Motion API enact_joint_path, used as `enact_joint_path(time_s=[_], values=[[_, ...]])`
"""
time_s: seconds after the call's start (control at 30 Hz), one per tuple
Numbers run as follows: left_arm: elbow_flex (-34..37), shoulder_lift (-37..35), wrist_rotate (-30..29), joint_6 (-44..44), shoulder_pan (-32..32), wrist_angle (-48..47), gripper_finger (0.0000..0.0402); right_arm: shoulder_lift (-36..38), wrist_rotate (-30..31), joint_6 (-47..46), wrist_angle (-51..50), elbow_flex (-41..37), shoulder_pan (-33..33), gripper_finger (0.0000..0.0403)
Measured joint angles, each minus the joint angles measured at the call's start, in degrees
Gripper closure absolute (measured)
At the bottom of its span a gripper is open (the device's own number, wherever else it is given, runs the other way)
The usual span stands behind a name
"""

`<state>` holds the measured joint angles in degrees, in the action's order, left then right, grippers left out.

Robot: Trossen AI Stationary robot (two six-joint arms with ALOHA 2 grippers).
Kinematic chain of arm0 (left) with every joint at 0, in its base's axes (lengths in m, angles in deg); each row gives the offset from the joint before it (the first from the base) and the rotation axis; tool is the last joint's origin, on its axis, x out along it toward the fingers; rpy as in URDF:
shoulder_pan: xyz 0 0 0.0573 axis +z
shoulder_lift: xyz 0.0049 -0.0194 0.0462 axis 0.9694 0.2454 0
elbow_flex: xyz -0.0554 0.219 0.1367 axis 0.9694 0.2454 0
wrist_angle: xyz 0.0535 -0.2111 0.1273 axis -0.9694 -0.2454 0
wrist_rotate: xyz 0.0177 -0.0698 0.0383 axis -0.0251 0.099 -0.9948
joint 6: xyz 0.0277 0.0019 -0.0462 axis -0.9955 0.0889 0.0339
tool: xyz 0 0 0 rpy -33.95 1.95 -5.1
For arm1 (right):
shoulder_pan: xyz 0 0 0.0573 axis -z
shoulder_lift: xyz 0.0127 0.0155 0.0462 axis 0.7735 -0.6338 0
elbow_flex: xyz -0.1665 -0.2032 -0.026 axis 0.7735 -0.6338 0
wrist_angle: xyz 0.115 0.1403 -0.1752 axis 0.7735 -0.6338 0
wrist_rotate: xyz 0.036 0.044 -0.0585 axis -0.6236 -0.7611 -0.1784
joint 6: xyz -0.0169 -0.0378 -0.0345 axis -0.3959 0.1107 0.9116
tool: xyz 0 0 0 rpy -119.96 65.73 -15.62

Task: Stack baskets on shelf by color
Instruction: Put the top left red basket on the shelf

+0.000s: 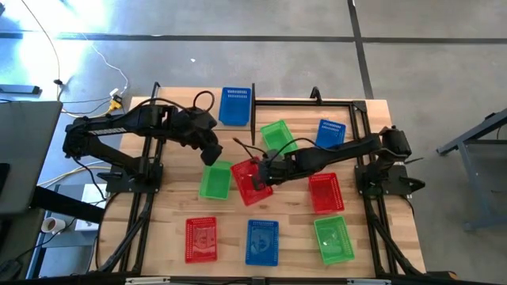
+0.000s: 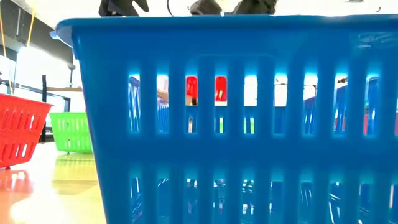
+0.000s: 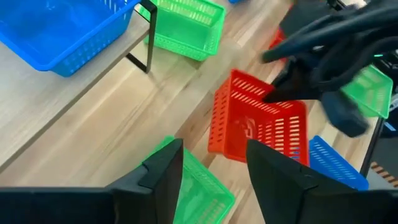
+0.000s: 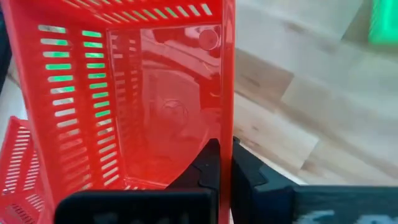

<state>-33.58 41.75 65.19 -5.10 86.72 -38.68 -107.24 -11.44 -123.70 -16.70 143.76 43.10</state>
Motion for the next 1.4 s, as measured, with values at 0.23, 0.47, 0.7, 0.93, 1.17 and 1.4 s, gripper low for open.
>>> enact_joint_path(time_s=[0.23, 0.47, 0.7, 0.93, 1.17, 1.4], values=[[0.0, 0.0, -0.01, 1.49, 0.47, 0.09, 0.0235, 0.01, 8.85, 5.89, -6.96, 8.27, 2.03, 0.0402], [0.0, 0.0, -1.79, 6.23, 0.47, 1.3, 0.0236, 0.01, 14.31, 13.08, -7.2, 11.97, 4.73, 0.0403], [0.0, 0.02, -5.58, 10.32, 0.47, 1.32, 0.0236, 0.04, 18.06, 19.39, -5.39, 12.38, 6.95, 0.0403], [0.0, 0.74, -9.35, 12.69, 0.48, 1.34, 0.0236, 0.04, 17.97, 26.48, 0.48, 12.38, 9.21, 0.0403], [0.0, 2.88, -10.19, 13.45, 1.47, 1.34, 0.0236, 0.04, 15.37, 31.48, 2.93, 12.38, 10.55, 0.0403], [0.0, 5.13, -13.59, 14.95, 1.5, 1.25, 0.0236, 0.04, 13.27, 32.06, 3.3, 12.38, 10.78, 0.0403]])
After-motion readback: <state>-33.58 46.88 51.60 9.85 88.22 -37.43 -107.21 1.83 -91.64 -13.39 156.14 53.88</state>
